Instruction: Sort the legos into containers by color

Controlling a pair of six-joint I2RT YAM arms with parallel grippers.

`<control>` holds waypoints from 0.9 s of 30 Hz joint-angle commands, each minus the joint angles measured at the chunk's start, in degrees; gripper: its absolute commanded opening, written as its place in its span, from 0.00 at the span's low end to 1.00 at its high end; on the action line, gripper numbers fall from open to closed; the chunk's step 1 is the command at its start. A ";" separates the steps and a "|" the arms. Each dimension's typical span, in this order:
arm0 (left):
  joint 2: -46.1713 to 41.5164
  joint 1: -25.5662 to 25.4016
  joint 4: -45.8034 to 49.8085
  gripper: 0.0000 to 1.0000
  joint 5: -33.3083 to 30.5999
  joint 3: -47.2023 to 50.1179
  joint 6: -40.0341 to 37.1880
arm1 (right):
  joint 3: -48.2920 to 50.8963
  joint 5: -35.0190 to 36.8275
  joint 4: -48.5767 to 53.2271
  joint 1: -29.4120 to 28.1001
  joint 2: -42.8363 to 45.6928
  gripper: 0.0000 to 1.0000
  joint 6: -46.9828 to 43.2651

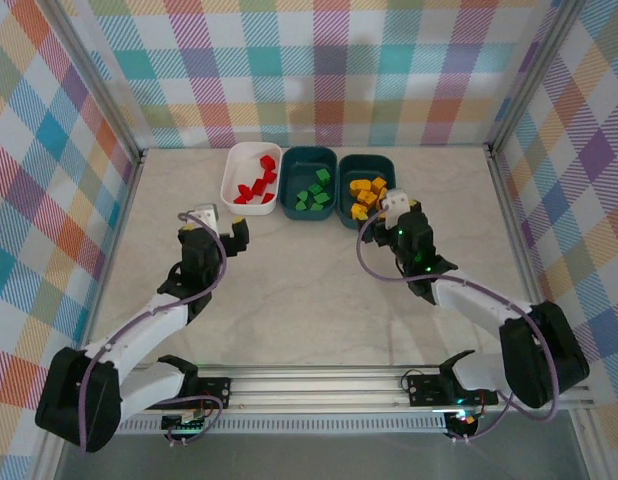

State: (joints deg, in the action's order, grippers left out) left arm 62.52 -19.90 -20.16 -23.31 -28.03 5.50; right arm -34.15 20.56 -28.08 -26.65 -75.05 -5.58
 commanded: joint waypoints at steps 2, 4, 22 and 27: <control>4.18 5.10 -13.09 1.00 -1.46 5.17 -4.55 | 4.04 6.20 -11.56 2.92 -3.92 1.00 -3.77; 8.21 8.11 -16.55 1.00 1.92 5.55 -4.85 | 4.88 5.32 -13.36 3.97 -5.21 1.00 -5.35; 24.94 15.04 -21.17 1.00 10.92 2.11 -5.17 | 10.15 -5.84 -9.68 12.23 0.32 1.00 -4.62; 26.60 15.24 -23.78 1.00 16.93 3.00 -7.40 | 14.45 -7.21 -19.75 15.58 -2.72 1.00 -2.45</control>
State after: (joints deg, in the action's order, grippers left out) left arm 87.79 -5.43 -39.24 -10.90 -25.69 0.03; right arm -20.32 14.41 -41.01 -13.45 -75.46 -10.26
